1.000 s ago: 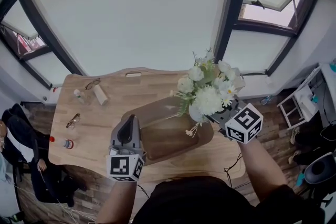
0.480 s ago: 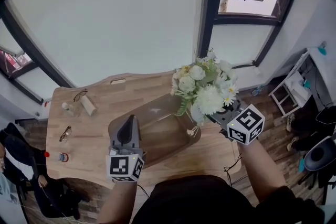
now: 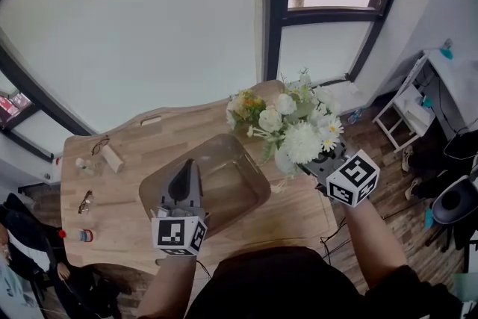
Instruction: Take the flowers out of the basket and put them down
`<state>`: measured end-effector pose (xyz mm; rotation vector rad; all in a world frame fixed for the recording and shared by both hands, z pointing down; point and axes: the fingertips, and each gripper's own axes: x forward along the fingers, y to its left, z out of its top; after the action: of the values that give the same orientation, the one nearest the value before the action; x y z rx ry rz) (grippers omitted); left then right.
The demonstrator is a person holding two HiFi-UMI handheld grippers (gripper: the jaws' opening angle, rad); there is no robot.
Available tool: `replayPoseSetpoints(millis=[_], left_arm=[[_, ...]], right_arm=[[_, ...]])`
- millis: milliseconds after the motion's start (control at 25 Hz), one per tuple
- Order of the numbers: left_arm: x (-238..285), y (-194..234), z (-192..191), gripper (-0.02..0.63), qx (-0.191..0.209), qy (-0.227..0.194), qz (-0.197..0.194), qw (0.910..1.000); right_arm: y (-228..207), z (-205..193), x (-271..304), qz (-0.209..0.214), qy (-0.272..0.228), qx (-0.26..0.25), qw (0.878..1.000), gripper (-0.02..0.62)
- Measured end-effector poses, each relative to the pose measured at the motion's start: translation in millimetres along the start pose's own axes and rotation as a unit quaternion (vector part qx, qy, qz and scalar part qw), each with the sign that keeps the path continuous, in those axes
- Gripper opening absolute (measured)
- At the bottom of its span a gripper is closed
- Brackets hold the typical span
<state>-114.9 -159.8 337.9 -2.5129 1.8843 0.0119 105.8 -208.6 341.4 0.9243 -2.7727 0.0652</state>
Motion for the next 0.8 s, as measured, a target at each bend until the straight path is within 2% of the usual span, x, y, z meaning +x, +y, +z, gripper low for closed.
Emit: replayPoseSetpoints(millis=[160,440,800], left_arm=[[6,-8,2,0.0,0.008,-0.001,-0.01,0.9999],[11,-8,-11,0.0,-0.001,0.01,-0.003,0.9999],[26,-17,-28,0.0,0.004,0.024,-0.005,0.9997]], right_arm=[[-5,-9,-4,-0.004,-0.01,0.01,1.0,0.255],[-13,-23,-4,-0.01,-0.016,0.007,1.0,0.255],[-25,-67,3,-0.018,-0.002,0.032,0.999,0.255]])
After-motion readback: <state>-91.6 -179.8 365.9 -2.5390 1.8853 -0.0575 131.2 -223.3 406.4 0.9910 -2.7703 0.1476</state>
